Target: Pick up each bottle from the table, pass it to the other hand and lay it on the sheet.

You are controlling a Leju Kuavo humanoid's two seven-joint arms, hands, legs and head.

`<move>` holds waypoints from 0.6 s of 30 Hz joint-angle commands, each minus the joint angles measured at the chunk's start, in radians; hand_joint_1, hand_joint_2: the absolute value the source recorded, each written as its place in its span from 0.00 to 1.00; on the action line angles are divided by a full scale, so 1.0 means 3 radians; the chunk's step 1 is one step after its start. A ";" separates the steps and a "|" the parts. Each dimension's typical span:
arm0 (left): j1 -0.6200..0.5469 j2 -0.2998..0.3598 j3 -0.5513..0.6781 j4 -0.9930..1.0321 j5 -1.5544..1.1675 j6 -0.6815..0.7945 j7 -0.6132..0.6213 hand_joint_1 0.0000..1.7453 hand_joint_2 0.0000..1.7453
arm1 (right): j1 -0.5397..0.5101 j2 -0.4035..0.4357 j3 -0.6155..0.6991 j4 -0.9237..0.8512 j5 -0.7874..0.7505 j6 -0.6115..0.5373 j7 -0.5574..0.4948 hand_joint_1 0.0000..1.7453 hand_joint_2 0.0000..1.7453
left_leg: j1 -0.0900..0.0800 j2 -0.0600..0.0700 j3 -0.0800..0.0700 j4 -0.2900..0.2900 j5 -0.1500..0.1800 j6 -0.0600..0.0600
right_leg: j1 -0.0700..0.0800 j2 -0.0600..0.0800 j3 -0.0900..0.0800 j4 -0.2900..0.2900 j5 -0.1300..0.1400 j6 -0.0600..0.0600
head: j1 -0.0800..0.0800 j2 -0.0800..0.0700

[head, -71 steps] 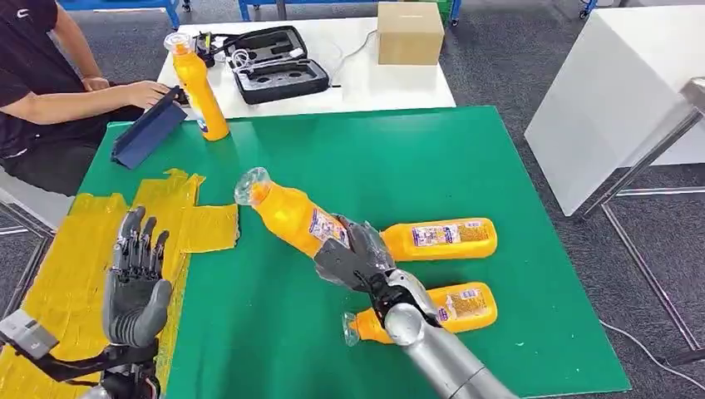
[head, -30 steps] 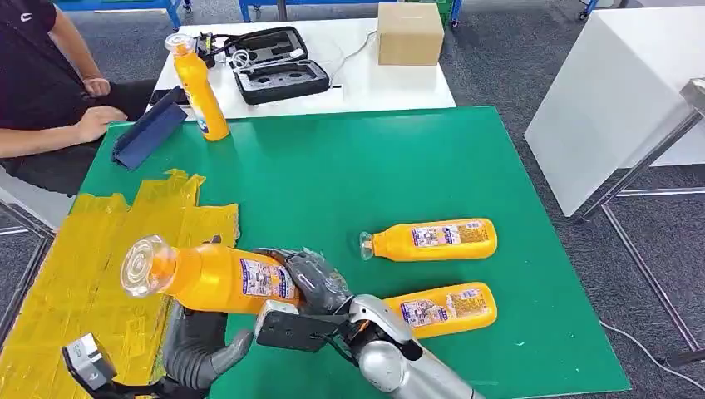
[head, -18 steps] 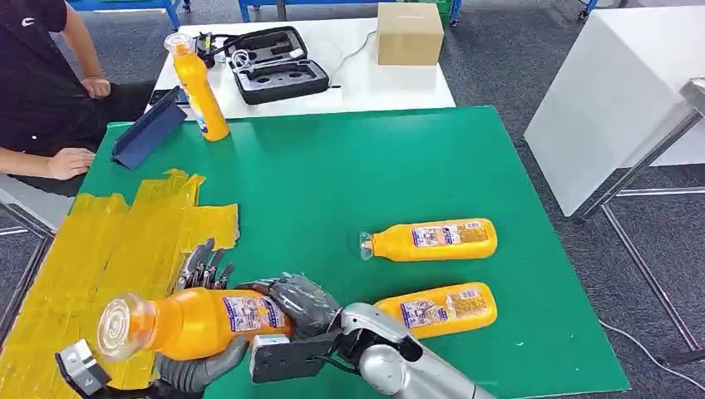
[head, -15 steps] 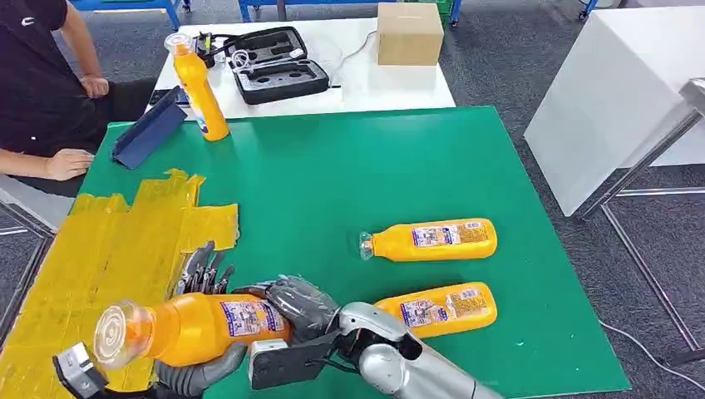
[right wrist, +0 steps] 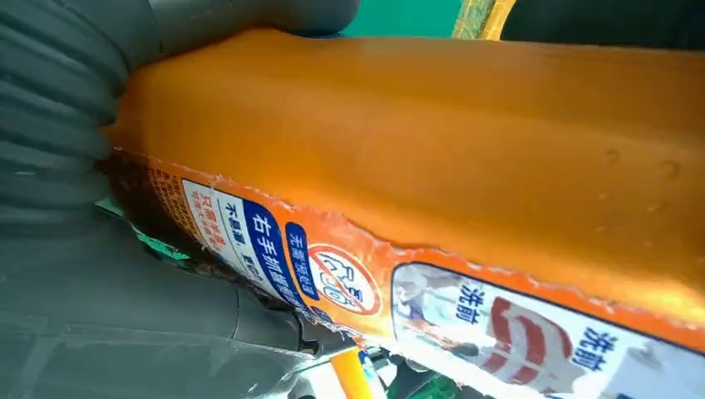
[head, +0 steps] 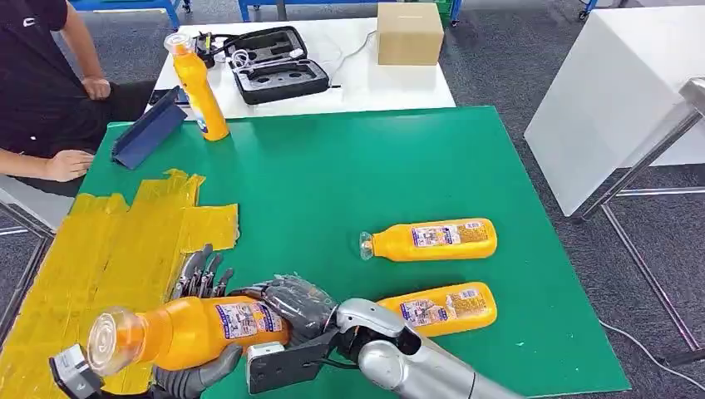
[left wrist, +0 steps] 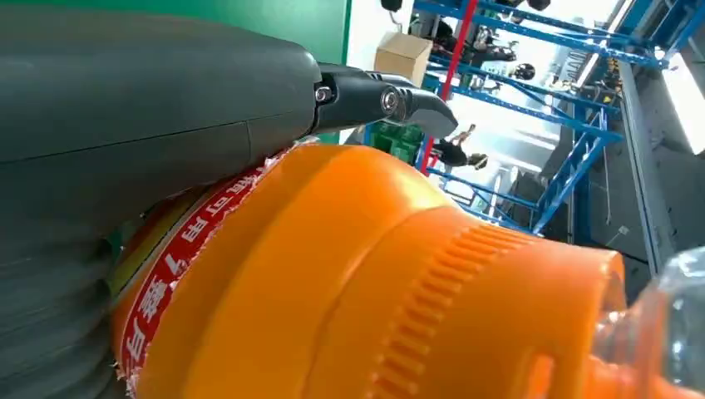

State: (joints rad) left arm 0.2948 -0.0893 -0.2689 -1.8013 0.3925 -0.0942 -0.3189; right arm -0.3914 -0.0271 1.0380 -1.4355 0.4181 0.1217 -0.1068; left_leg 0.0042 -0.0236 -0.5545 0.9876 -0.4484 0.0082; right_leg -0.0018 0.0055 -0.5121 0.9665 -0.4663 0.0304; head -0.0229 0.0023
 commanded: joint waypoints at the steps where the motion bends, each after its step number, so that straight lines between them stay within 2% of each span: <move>1: -0.0213 -0.0073 0.0162 0.0222 0.0013 0.0036 0.0029 0.08 1.00 | -0.0005 -0.0096 0.0334 0.0109 0.0020 0.0116 -0.0069 0.96 1.00 | 0.0001 -0.0001 0.0007 -0.0005 0.0001 0.0000 | 0.0002 -0.0007 0.0011 -0.0008 0.0000 0.0000 | 0.0000 0.0000; 6: -0.0213 -0.0073 0.0162 0.0222 0.0013 0.0036 0.0029 0.08 1.00 | -0.0005 -0.0096 0.0334 0.0109 0.0020 0.0116 -0.0069 0.96 1.00 | 0.0003 -0.0001 0.0008 -0.0006 0.0001 -0.0001 | 0.0003 -0.0008 0.0013 -0.0010 0.0001 0.0000 | 0.0000 0.0000; 7: -0.0209 -0.0092 0.0172 0.0214 0.0028 0.0028 0.0019 1.00 1.00 | -0.0006 -0.0096 0.0333 0.0112 0.0016 0.0115 -0.0067 0.96 1.00 | 0.0001 -0.0001 0.0008 -0.0006 0.0001 0.0000 | 0.0002 -0.0008 0.0011 -0.0008 0.0000 0.0000 | 0.0000 0.0000; 18: -0.0209 -0.0092 0.0172 0.0214 0.0028 0.0028 0.0019 1.00 1.00 | -0.0006 -0.0096 0.0333 0.0112 0.0016 0.0115 -0.0067 0.96 1.00 | 0.0000 -0.0002 0.0005 -0.0004 0.0001 0.0000 | 0.0000 -0.0006 0.0007 -0.0005 0.0000 0.0000 | 0.0000 0.0000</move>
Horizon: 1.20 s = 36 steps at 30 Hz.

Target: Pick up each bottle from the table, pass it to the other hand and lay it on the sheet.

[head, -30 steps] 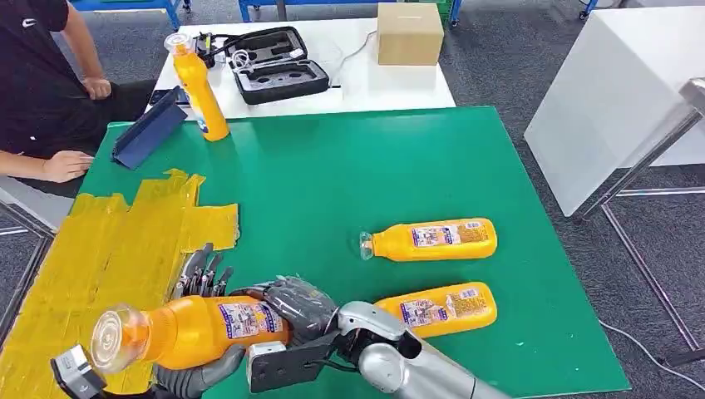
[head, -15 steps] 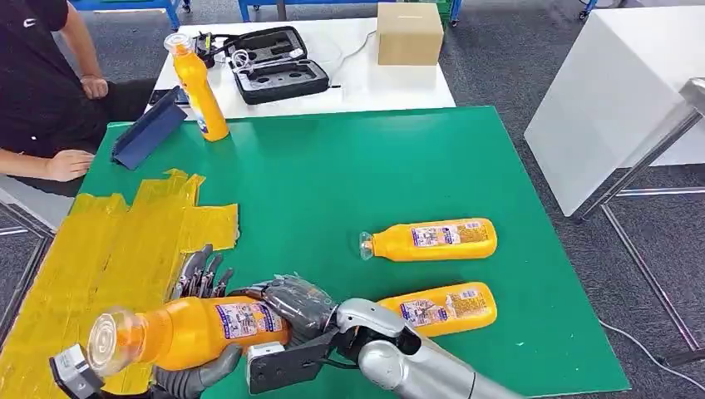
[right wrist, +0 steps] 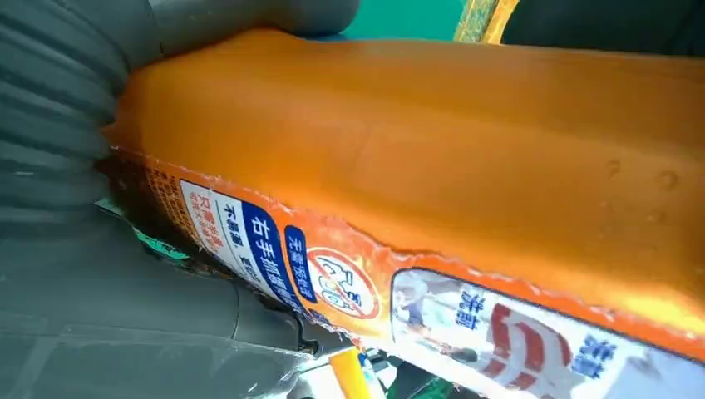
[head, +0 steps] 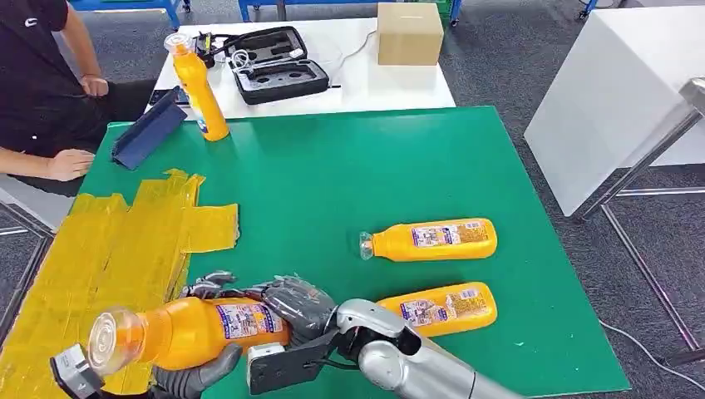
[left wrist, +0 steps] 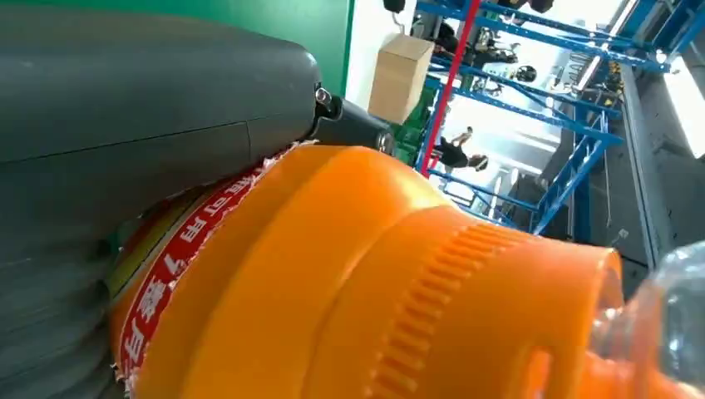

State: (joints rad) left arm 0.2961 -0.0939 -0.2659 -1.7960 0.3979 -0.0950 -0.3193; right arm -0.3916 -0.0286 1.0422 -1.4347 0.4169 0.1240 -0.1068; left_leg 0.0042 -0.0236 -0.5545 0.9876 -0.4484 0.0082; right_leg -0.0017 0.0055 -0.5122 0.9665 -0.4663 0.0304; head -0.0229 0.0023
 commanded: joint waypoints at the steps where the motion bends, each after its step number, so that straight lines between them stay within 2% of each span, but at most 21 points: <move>1: -0.0213 -0.0077 0.0162 0.0196 0.0010 0.0031 0.0020 1.00 1.00 | -0.0005 -0.0091 0.0319 0.0109 0.0020 0.0107 -0.0067 0.96 1.00 | 0.0000 -0.0002 0.0009 -0.0006 0.0001 0.0000 | 0.0001 -0.0008 0.0012 -0.0008 0.0000 0.0000 | 0.0000 0.0000; 16: -0.0213 -0.0077 0.0162 0.0196 0.0010 0.0031 0.0020 1.00 1.00 | -0.0005 -0.0091 0.0319 0.0109 0.0020 0.0107 -0.0067 0.98 1.00 | 0.0001 -0.0002 0.0007 -0.0006 0.0001 -0.0001 | 0.0002 -0.0008 0.0011 -0.0008 0.0000 0.0000 | 0.0000 0.0000; 20: -0.0216 -0.0093 0.0164 0.0190 0.0042 -0.0012 0.0003 1.00 1.00 | -0.0005 -0.0086 0.0298 0.0122 -0.0004 0.0090 -0.0040 0.93 1.00 | 0.0000 -0.0002 0.0005 -0.0004 0.0001 0.0000 | 0.0001 -0.0006 0.0008 -0.0006 0.0000 0.0000 | 0.0000 0.0000; 25: -0.0213 -0.0111 0.0176 0.0167 0.0093 -0.0067 -0.0021 1.00 1.00 | 0.0025 -0.0100 0.0243 0.0118 -0.0012 0.0047 -0.0004 0.92 1.00 | 0.0001 -0.0002 0.0006 -0.0004 0.0001 0.0000 | 0.0002 -0.0008 0.0009 -0.0007 0.0000 0.0000 | 0.0000 0.0000; 35: -0.0217 -0.0129 0.0152 0.0090 0.0087 -0.0064 -0.0064 1.00 1.00 | 0.0136 -0.0094 0.0071 0.0158 -0.0057 -0.0074 0.0086 0.98 1.00 | 0.0002 -0.0006 0.0005 -0.0004 0.0002 0.0000 | 0.0002 -0.0011 0.0008 -0.0007 0.0000 0.0001 | 0.0000 0.0000; 36: -0.0134 -0.0071 0.0614 0.0100 -0.1170 0.1192 0.0397 1.00 1.00 | 0.0933 -0.0568 -0.0625 -0.0763 0.0900 -0.1331 0.0397 0.00 0.00 | 0.0003 -0.0006 0.0007 -0.0004 0.0001 0.0000 | 0.0004 -0.0013 0.0012 -0.0010 -0.0001 0.0001 | 0.0000 0.0000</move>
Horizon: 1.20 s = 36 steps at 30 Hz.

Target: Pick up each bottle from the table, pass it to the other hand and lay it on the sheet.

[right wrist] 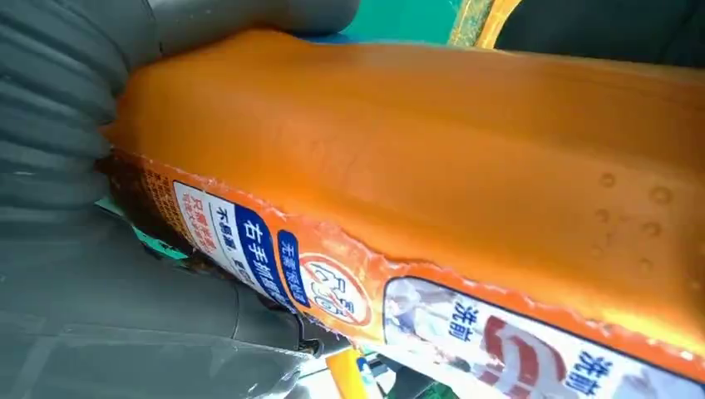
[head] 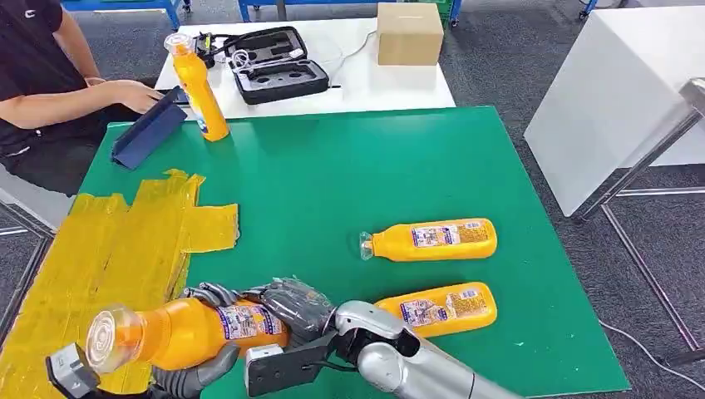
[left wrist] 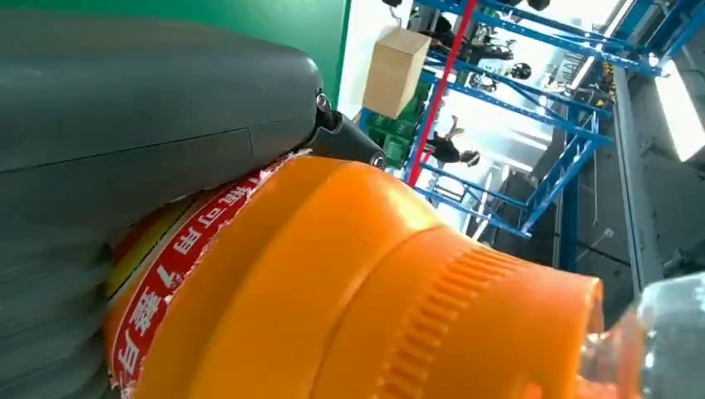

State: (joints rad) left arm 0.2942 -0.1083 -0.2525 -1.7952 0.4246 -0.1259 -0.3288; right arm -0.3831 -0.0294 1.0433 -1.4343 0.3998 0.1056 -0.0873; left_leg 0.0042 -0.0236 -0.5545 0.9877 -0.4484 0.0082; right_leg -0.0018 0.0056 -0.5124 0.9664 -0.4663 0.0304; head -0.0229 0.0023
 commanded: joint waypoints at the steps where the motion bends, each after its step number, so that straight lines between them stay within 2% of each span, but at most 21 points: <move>1: -0.0092 0.0261 0.0717 0.0049 -0.2934 0.2502 0.0483 1.00 1.00 | 0.1327 -0.1023 -0.1048 -0.1438 0.0828 -0.1090 0.0197 0.00 0.00 | 0.0004 -0.0004 0.0009 -0.0004 0.0000 0.0000 | 0.0005 -0.0013 0.0016 -0.0011 -0.0001 0.0001 | -0.0001 0.0000; 2: -0.0070 0.0289 0.0931 0.0124 -0.4610 0.2434 0.0419 1.00 1.00 | 0.1619 -0.1173 -0.1414 -0.1697 0.0792 -0.0892 0.0083 0.00 0.00 | 0.0003 -0.0040 0.0004 -0.0009 0.0004 0.0001 | 0.0004 -0.0045 0.0023 -0.0017 -0.0006 0.0002 | -0.0001 0.0000; 3: -0.0074 0.0265 0.1021 0.0200 -0.5332 0.2476 0.0331 1.00 1.00 | 0.1725 -0.1159 -0.1599 -0.1763 0.0739 -0.0770 -0.0040 0.00 0.00 | 0.0008 -0.0056 0.0009 -0.0011 0.0004 0.0002 | 0.0008 -0.0064 0.0035 -0.0026 -0.0009 0.0002 | -0.0001 0.0000; 4: -0.0072 0.0249 0.1068 0.0290 -0.5396 0.2481 0.0304 1.00 1.00 | 0.1809 -0.1151 -0.1700 -0.1780 0.0715 -0.0699 -0.0090 0.00 0.00 | 0.0010 -0.0065 0.0023 -0.0010 0.0001 0.0003 | 0.0010 -0.0075 0.0040 -0.0034 -0.0014 0.0004 | -0.0005 0.0000; 5: -0.0085 0.0226 0.1101 0.0389 -0.5575 0.2543 0.0323 1.00 1.00 | 0.1852 -0.1110 -0.1776 -0.1771 0.0723 -0.0635 -0.0130 0.00 0.00 | 0.0001 -0.0067 0.0007 0.0000 -0.0002 0.0008 | -0.0001 -0.0071 -0.0003 -0.0014 -0.0015 0.0003 | 0.0002 0.0000; 6: -0.0104 0.0233 0.1076 0.0447 -0.5653 0.2568 0.0360 1.00 1.00 | 0.1843 -0.1090 -0.1790 -0.1758 0.0716 -0.0624 -0.0151 0.00 0.00 | -0.0002 -0.0076 0.0014 -0.0002 -0.0006 0.0009 | -0.0002 -0.0081 0.0008 -0.0018 -0.0025 0.0004 | 0.0013 0.0000; 7: -0.0114 0.0236 0.1067 0.0480 -0.5684 0.2558 0.0398 1.00 1.00 | 0.1846 -0.1081 -0.1800 -0.1752 0.0718 -0.0630 -0.0149 0.00 0.00 | -0.0005 -0.0053 0.0008 -0.0006 -0.0009 0.0008 | -0.0005 -0.0055 0.0031 -0.0015 -0.0021 0.0005 | 0.0010 0.0000; 9: -0.0135 0.0267 0.1023 0.0569 -0.5812 0.2597 0.0518 1.00 1.00 | 0.1862 -0.1092 -0.1813 -0.1772 0.0750 -0.0648 -0.0109 0.00 0.00 | 0.0001 -0.0023 0.0001 -0.0002 -0.0010 0.0007 | 0.0001 -0.0026 0.0013 -0.0015 -0.0007 -0.0002 | 0.0008 0.0000; 10: -0.0139 0.0276 0.1020 0.0591 -0.5836 0.2585 0.0558 1.00 1.00 | 0.1884 -0.1112 -0.1820 -0.1787 0.0768 -0.0658 -0.0090 0.00 0.00 | -0.0009 -0.0027 0.0007 -0.0003 -0.0012 0.0010 | -0.0008 -0.0037 0.0020 -0.0012 -0.0014 0.0000 | 0.0006 0.0000; 13: -0.0145 0.0311 0.0987 0.0575 -0.5908 0.2548 0.0658 1.00 1.00 | 0.1922 -0.1131 -0.1830 -0.1826 0.0787 -0.0687 -0.0045 0.00 0.00 | -0.0009 -0.0030 0.0000 0.0001 -0.0011 0.0012 | -0.0009 -0.0033 0.0019 -0.0009 -0.0015 0.0004 | 0.0015 0.0000; 14: -0.0142 0.0324 0.0975 0.0581 -0.5932 0.2532 0.0677 1.00 1.00 | 0.1941 -0.1146 -0.1835 -0.1833 0.0789 -0.0699 -0.0039 0.00 0.00 | -0.0001 -0.0003 -0.0001 0.0006 -0.0017 0.0010 | -0.0002 -0.0008 0.0007 -0.0010 -0.0009 0.0004 | 0.0009 0.0000; 17: -0.0139 0.0398 0.0909 0.0622 -0.6098 0.2404 0.0806 1.00 1.00 | 0.1985 -0.1211 -0.1855 -0.1858 0.0811 -0.0727 0.0013 0.00 0.00 | -0.0007 -0.0010 0.0008 -0.0002 -0.0015 0.0009 | -0.0007 -0.0021 0.0018 -0.0015 -0.0008 -0.0003 | 0.0010 0.0000; 22: -0.0156 0.0455 0.0837 0.0725 -0.6147 0.2293 0.0866 1.00 1.00 | 0.2049 -0.1303 -0.1872 -0.1900 0.0807 -0.0729 0.0042 0.00 0.00 | -0.0006 -0.0007 0.0013 -0.0002 -0.0016 0.0010 | -0.0006 -0.0015 0.0020 -0.0015 -0.0008 -0.0003 | 0.0010 0.0000; 23: -0.0172 0.0481 0.0800 0.0764 -0.6192 0.2226 0.0911 1.00 1.00 | 0.2060 -0.1342 -0.1874 -0.1914 0.0834 -0.0716 0.0083 0.00 1.00 | -0.0005 -0.0007 0.0009 -0.0001 -0.0015 0.0010 | -0.0006 -0.0014 0.0017 -0.0014 -0.0007 -0.0003 | 0.0011 0.0000; 26: -0.0220 0.0539 0.0693 0.0894 -0.6106 0.2061 0.0953 1.00 1.00 | 0.2098 -0.1423 -0.1888 -0.1937 0.0883 -0.0694 0.0163 0.00 1.00 | -0.0009 -0.0008 0.0010 -0.0003 -0.0013 0.0010 | -0.0010 -0.0016 0.0016 -0.0013 -0.0007 -0.0003 | 0.0010 0.0000; 32: -0.0242 0.0552 0.0674 0.0908 -0.6084 0.2043 0.0946 1.00 1.00 | 0.2086 -0.1429 -0.1894 -0.1935 0.0881 -0.0691 0.0165 0.00 1.00 | -0.0006 -0.0005 0.0009 -0.0001 -0.0014 0.0010 | -0.0007 -0.0013 0.0016 -0.0014 -0.0006 -0.0003 | 0.0010 0.0000; 36: -0.0326 0.0711 0.0527 0.1063 -0.5719 0.1563 0.0886 1.00 1.00 | 0.2089 -0.1603 -0.1916 -0.1917 0.0978 -0.0596 0.0321 0.00 1.00 | -0.0006 -0.0006 0.0008 0.0000 -0.0014 0.0010 | -0.0007 -0.0013 0.0014 -0.0012 -0.0006 -0.0003 | 0.0010 0.0000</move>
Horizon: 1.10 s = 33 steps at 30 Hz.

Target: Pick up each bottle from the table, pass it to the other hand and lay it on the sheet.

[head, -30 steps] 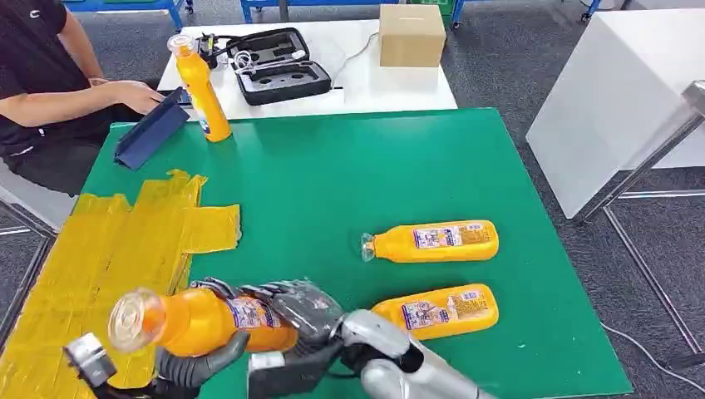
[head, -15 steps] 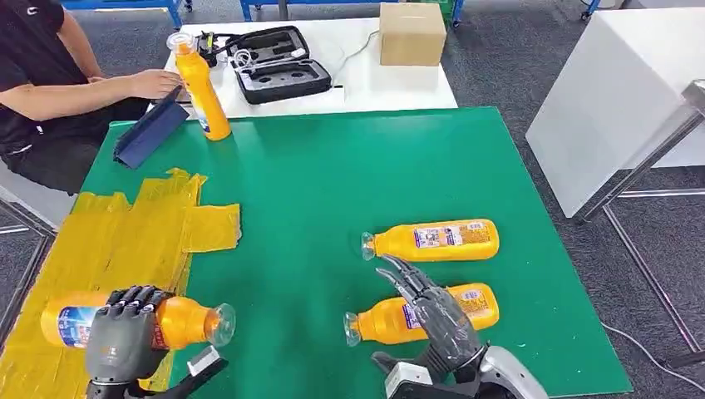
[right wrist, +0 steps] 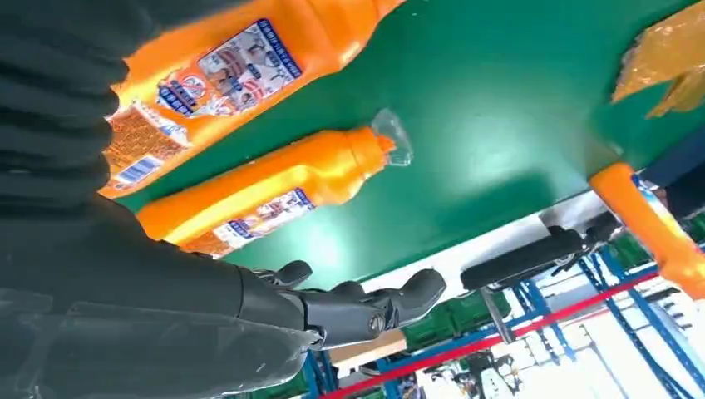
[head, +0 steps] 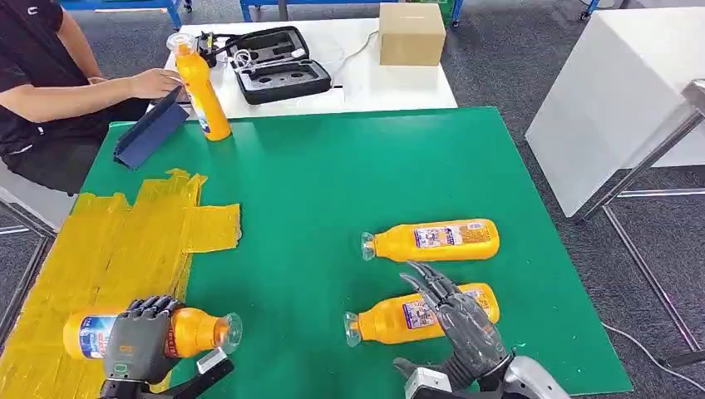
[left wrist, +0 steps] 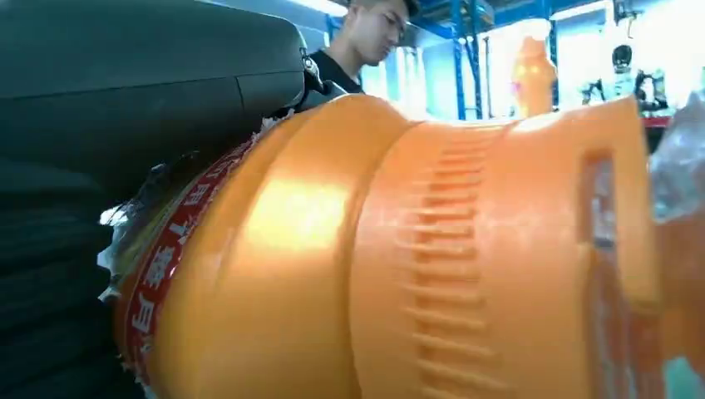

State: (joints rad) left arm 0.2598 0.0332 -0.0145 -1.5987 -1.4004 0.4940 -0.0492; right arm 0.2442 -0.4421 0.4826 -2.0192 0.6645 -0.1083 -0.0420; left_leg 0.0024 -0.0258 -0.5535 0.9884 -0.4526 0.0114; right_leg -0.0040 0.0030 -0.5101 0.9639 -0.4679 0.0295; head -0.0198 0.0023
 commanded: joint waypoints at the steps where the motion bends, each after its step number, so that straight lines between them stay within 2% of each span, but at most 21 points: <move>1: -0.0249 0.0290 -0.0301 0.0502 0.0512 -0.0661 -0.0078 1.00 1.00 | -0.0006 -0.0270 -0.0091 0.0055 0.0097 0.0148 0.0190 0.00 1.00 | -0.0001 0.0000 0.0006 -0.0004 0.0000 -0.0001 | 0.0000 -0.0006 0.0008 -0.0004 -0.0001 0.0000 | -0.0001 0.0000; 4: -0.0343 0.0429 -0.0386 0.0776 0.0795 -0.0952 -0.0158 1.00 1.00 | -0.0113 -0.0298 -0.0205 0.0195 0.0051 0.0303 0.0165 0.00 1.00 | -0.0001 0.0000 0.0009 -0.0006 0.0002 -0.0001 | -0.0001 -0.0006 0.0010 -0.0007 0.0001 0.0000 | 0.0000 0.0000; 5: -0.0382 0.0454 -0.0410 0.0886 0.0756 -0.0939 -0.0131 0.80 1.00 | -0.0181 -0.0276 -0.0235 0.0277 0.0049 0.0354 0.0154 0.00 1.00 | -0.0002 0.0001 0.0007 -0.0006 0.0002 0.0000 | -0.0002 -0.0002 0.0006 -0.0005 0.0001 0.0000 | 0.0000 0.0000; 8: -0.0393 0.0456 -0.0417 0.0920 0.0753 -0.0919 -0.0128 0.80 1.00 | -0.0198 -0.0266 -0.0246 0.0297 0.0047 0.0369 0.0141 0.00 1.00 | 0.0000 0.0010 0.0017 -0.0010 0.0003 -0.0002 | 0.0001 0.0003 0.0017 -0.0011 0.0004 -0.0001 | 0.0001 0.0000; 9: -0.0395 0.0441 -0.0417 0.0914 0.0751 -0.0903 -0.0118 0.00 1.00 | -0.0205 -0.0254 -0.0238 0.0303 0.0062 0.0385 0.0153 0.00 1.00 | 0.0001 0.0008 0.0019 -0.0009 0.0002 -0.0002 | 0.0002 0.0001 0.0021 -0.0010 0.0004 -0.0001 | 0.0000 0.0000; 10: -0.0412 0.0426 -0.0415 0.0953 0.0798 -0.0963 -0.0097 0.00 1.00 | -0.0209 -0.0251 -0.0249 0.0316 0.0102 0.0410 0.0173 0.00 1.00 | -0.0001 0.0004 0.0016 -0.0005 0.0002 -0.0001 | 0.0000 0.0000 0.0017 -0.0004 0.0002 -0.0001 | 0.0000 0.0000; 11: -0.0429 0.0448 -0.0439 0.0982 0.0869 -0.1020 -0.0114 0.00 0.00 | -0.0248 -0.0242 -0.0263 0.0374 0.0153 0.0446 0.0194 0.00 1.00 | 0.0001 0.0010 0.0022 -0.0008 0.0004 -0.0003 | 0.0002 0.0002 0.0022 -0.0009 0.0006 -0.0002 | -0.0001 0.0000; 15: -0.0412 0.0483 -0.0384 0.0943 0.1262 -0.1091 -0.0303 0.00 0.00 | -0.0352 -0.0293 -0.0316 0.0540 0.0151 0.0574 0.0187 0.00 1.00 | -0.0001 0.0000 0.0034 -0.0008 0.0003 -0.0001 | 0.0000 -0.0005 0.0020 -0.0005 0.0001 -0.0002 | -0.0001 0.0000; 20: -0.0348 0.0446 -0.0224 0.0648 0.1939 -0.1347 -0.0599 0.00 0.00 | -0.0401 -0.0374 -0.0387 0.0717 0.0145 0.0708 0.0162 0.00 1.00 | 0.0003 0.0014 0.0024 -0.0009 0.0007 0.0001 | 0.0007 0.0001 0.0025 -0.0010 0.0007 -0.0001 | -0.0001 0.0000; 22: -0.0327 0.0413 -0.0166 0.0542 0.2183 -0.1461 -0.0700 0.00 0.00 | -0.0437 -0.0375 -0.0394 0.0793 0.0146 0.0738 0.0164 0.00 1.00 | 0.0002 0.0000 0.0032 -0.0005 0.0009 0.0001 | 0.0004 -0.0006 0.0036 -0.0005 0.0001 -0.0001 | 0.0000 0.0000; 33: -0.0327 0.0413 -0.0166 0.0542 0.2183 -0.1461 -0.0700 0.00 0.00 | -0.0437 -0.0375 -0.0394 0.0793 0.0146 0.0738 0.0164 0.00 1.00 | 0.0000 -0.0007 0.0027 -0.0004 0.0009 0.0000 | 0.0002 -0.0009 0.0033 -0.0004 0.0002 -0.0001 | 0.0000 0.0000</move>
State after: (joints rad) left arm 0.1571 0.1667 -0.0725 -1.4607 -0.7485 0.0641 -0.2625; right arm 0.1516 -0.5642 0.3609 -1.8582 0.7111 0.1049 0.0095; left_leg 0.0021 -0.0305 -0.5464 0.9879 -0.4495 0.0117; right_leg -0.0040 -0.0010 -0.5008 0.9640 -0.4678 0.0292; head -0.0198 0.0023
